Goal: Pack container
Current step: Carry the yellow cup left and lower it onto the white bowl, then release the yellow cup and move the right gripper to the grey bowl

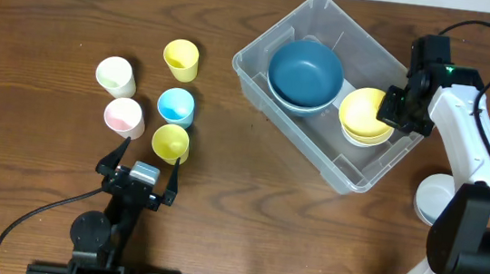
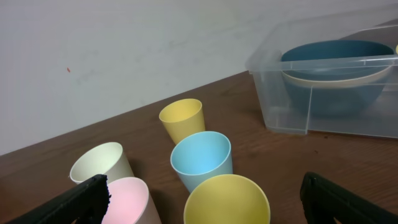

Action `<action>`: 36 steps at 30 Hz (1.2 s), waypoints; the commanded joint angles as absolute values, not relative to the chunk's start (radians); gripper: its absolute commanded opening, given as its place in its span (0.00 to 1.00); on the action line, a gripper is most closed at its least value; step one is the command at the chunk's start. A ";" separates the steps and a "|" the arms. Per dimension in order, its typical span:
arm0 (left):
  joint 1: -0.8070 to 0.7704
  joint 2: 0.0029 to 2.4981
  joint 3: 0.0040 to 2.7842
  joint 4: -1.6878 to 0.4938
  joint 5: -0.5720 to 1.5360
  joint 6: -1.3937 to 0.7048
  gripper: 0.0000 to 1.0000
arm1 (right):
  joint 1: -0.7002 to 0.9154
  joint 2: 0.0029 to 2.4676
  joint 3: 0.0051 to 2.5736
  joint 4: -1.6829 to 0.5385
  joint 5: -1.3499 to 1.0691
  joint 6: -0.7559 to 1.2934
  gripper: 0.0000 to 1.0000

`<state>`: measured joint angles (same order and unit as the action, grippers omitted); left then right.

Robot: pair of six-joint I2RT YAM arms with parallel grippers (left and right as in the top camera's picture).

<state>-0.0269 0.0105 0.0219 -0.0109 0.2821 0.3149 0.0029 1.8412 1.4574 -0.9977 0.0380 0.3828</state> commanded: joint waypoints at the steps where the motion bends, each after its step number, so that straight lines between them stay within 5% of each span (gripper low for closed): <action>1: -0.021 0.005 0.004 -0.044 0.295 0.321 0.98 | -0.003 1.835 1.450 -0.998 0.009 0.385 0.02; 7: -0.021 0.005 0.004 -0.044 0.295 0.321 0.98 | -0.003 1.835 1.450 -1.016 -0.008 0.384 0.10; 9: -0.021 0.005 0.004 -0.044 0.295 0.321 0.98 | -0.003 1.835 1.450 -1.021 -0.008 0.371 0.39; 13: -0.021 0.005 0.004 -0.044 0.295 0.321 0.98 | -0.003 1.835 1.451 -1.020 -0.006 0.358 0.71; 24: -0.021 0.005 0.004 -0.044 0.295 0.321 0.98 | 0.032 1.834 1.589 -1.035 -0.182 0.253 0.75; 28: -0.021 0.005 0.004 -0.044 0.295 0.321 0.98 | 0.091 1.834 1.628 -1.011 -0.190 0.201 0.84; 36: -0.021 0.005 0.004 -0.044 0.295 0.321 0.98 | 0.065 1.810 1.629 -1.124 0.131 0.519 0.84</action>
<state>-0.0269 0.0105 0.0219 -0.0109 0.2821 0.3149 0.1112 1.8404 1.6196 -1.1114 0.0040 0.3836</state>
